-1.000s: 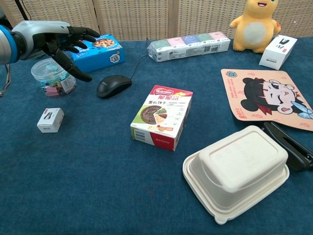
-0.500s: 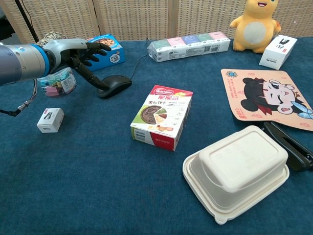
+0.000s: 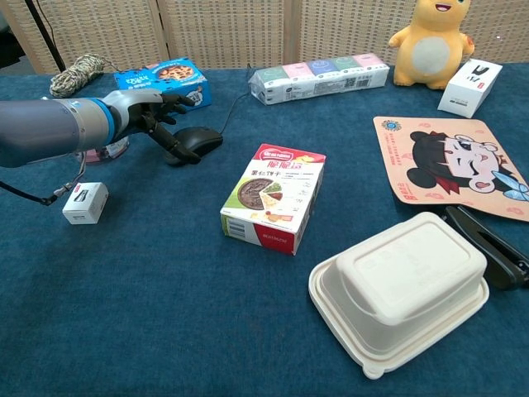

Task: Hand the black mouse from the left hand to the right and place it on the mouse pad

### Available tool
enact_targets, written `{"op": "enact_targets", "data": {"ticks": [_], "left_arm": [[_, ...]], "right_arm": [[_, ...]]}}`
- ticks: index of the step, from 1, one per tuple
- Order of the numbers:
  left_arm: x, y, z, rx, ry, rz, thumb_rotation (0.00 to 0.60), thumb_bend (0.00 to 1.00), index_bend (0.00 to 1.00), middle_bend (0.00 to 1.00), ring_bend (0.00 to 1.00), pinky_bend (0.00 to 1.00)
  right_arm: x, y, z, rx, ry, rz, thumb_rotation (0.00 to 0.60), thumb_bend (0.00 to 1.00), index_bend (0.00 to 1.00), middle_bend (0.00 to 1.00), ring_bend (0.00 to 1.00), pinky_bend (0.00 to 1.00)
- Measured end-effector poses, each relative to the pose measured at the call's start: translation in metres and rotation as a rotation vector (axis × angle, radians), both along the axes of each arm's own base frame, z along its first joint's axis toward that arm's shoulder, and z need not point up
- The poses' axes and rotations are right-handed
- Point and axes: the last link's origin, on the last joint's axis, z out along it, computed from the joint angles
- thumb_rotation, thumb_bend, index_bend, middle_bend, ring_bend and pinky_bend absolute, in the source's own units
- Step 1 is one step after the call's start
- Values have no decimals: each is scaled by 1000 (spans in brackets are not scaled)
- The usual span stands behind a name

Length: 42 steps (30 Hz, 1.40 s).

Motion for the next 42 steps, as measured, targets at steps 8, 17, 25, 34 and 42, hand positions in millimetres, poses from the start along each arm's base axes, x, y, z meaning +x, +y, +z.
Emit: {"op": "enact_targets", "data": {"ticks": [8, 17, 25, 34, 42], "left_arm": [[3, 9, -16, 7, 43, 22, 600, 238, 0, 0, 0, 153], [14, 16, -31, 131, 187, 6, 600, 243, 0, 0, 0, 234], [23, 14, -46, 172, 274, 15, 600, 302, 0, 0, 76, 376], [25, 15, -52, 196, 295, 31, 600, 385, 246, 238, 296, 553], [28, 12, -56, 214, 300, 28, 600, 395, 378, 356, 438, 693]], "right_arm": [[-3, -5, -1, 2, -3, -17, 600, 0, 0, 0, 0, 0], [-7, -12, 1, -1, -16, -34, 600, 0, 0, 0, 0, 0], [-10, -12, 6, -8, -31, -39, 600, 0, 0, 0, 0, 0], [-10, -12, 7, -6, -33, -38, 600, 0, 0, 0, 0, 0], [-10, -11, 7, -8, -33, -39, 600, 0, 0, 0, 0, 0]]}}
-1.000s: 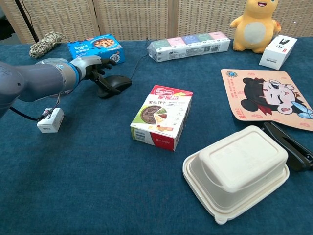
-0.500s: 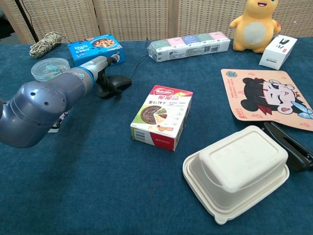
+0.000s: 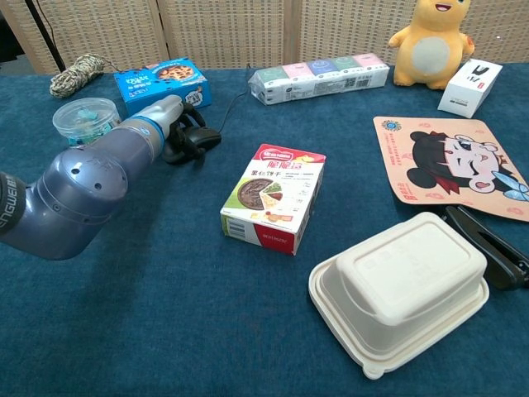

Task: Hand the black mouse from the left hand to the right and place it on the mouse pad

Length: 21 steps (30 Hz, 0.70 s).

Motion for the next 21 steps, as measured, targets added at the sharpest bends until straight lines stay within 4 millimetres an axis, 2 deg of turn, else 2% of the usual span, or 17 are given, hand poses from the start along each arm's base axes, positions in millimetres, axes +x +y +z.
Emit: {"op": "enact_targets", "data": {"ticks": [9, 21], "left_arm": [[9, -4, 5, 26, -22, -30, 600, 395, 380, 357, 438, 693], [36, -21, 32, 38, -79, -94, 600, 386, 380, 357, 439, 693]], "right_arm": [[0, 1, 1, -1, -4, 3, 600, 0, 0, 0, 0, 0], [2, 1, -2, 10, -3, 5, 600, 0, 0, 0, 0, 0]]}}
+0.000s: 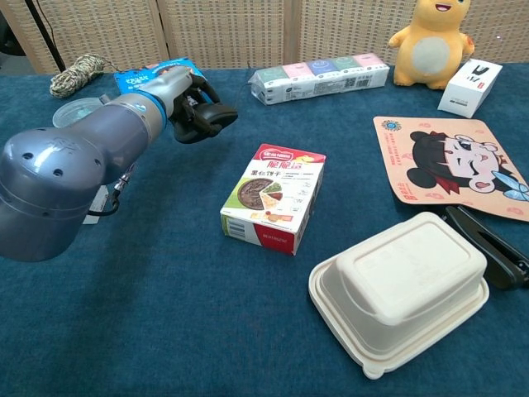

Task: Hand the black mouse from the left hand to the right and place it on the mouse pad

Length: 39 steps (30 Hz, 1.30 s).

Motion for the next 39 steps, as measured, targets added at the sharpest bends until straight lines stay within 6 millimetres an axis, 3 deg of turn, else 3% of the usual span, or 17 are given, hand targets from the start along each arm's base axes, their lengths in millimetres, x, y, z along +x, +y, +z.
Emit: {"op": "enact_targets", "data": {"ticks": [16, 22, 39], "left_arm": [[52, -55, 26, -38, -1, -37, 600, 370, 374, 357, 431, 693], [66, -74, 11, -77, 6, -34, 600, 358, 366, 357, 427, 693], [87, -75, -28, -119, 2, -11, 600, 339, 347, 352, 415, 693]], "right_arm": [[2, 1, -4, 20, 7, 7, 600, 0, 0, 0, 0, 0], [2, 1, -6, 31, 9, 1, 600, 0, 0, 0, 0, 0], [3, 1, -7, 40, 2, 3, 600, 0, 0, 0, 0, 0]]}}
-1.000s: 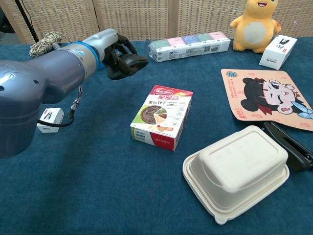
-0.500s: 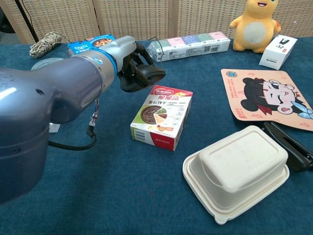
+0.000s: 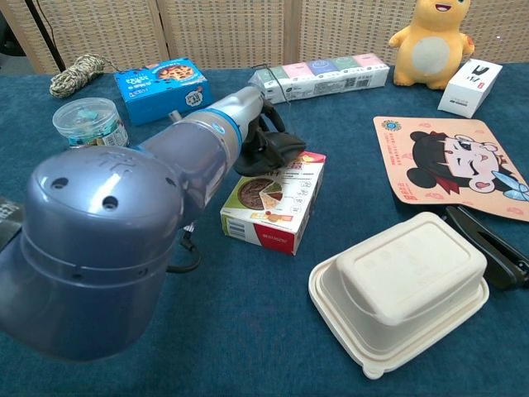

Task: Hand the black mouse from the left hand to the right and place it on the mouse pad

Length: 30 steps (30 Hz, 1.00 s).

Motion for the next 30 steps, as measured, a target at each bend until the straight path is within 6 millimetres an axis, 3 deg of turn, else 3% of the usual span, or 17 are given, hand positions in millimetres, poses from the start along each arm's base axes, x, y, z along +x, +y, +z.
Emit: {"op": "enact_targets", "data": {"ticks": [6, 12, 15, 24, 28, 30], "left_arm": [[5, -3, -6, 27, 25, -12, 600, 311, 277, 277, 351, 676], [5, -9, -11, 15, 28, -22, 600, 256, 33, 25, 83, 444], [5, -10, -10, 16, 32, -30, 600, 234, 0, 0, 3, 315], [2, -15, -2, 5, 46, -43, 600, 183, 0, 0, 0, 204], [2, -17, 5, -5, 35, -51, 600, 134, 0, 0, 0, 35], [1, -18, 12, -1, 24, -52, 600, 125, 0, 0, 0, 0]], "right_arm": [[0, 0, 2, -2, -8, 4, 600, 0, 0, 0, 0, 0], [1, 1, 3, -6, -12, 9, 600, 0, 0, 0, 0, 0], [1, 2, 4, -9, -14, 9, 600, 0, 0, 0, 0, 0], [1, 2, 3, -5, -13, 10, 600, 0, 0, 0, 0, 0], [1, 1, 3, -4, -12, 10, 600, 0, 0, 0, 0, 0], [1, 1, 3, -3, -9, 9, 600, 0, 0, 0, 0, 0]]}}
